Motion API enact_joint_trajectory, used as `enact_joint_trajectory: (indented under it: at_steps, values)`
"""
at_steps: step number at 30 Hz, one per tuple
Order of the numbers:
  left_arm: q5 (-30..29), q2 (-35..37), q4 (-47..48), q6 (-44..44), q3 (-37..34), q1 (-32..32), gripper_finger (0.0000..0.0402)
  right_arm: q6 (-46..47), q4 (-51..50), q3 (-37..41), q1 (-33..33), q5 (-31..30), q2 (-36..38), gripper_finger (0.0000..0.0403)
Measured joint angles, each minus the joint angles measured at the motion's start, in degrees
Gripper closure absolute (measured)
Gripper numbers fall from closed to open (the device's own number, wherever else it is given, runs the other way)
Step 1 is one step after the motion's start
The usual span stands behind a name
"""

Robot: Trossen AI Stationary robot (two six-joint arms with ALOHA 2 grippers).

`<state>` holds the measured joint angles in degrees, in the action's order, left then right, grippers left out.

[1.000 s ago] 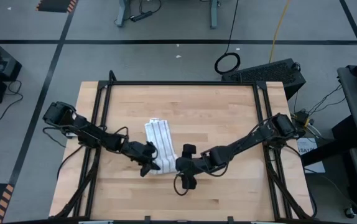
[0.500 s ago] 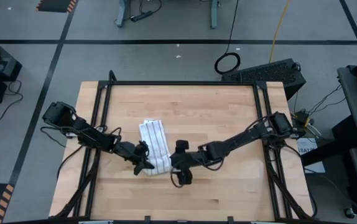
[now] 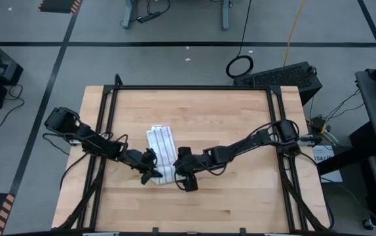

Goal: Roll towel into tight, uniform cylinder
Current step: Roll the white brown kitchen towel

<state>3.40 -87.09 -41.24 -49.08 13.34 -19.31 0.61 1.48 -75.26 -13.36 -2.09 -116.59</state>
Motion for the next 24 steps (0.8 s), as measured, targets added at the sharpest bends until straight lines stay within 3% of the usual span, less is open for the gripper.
enact_joint_trajectory:
  at_steps: [17, 24]
  values:
    - [0.1, 0.0, 2.8, -3.0, 0.0, 0.0, 0.0296, 0.0, 2.4, 0.0, 0.4, 0.1, -5.6, 0.0047]
    - [0.7, 0.7, 2.8, -5.9, 0.5, 0.0, 0.0230, 1.6, 2.2, -0.1, 1.2, 2.2, -5.8, 0.0047]
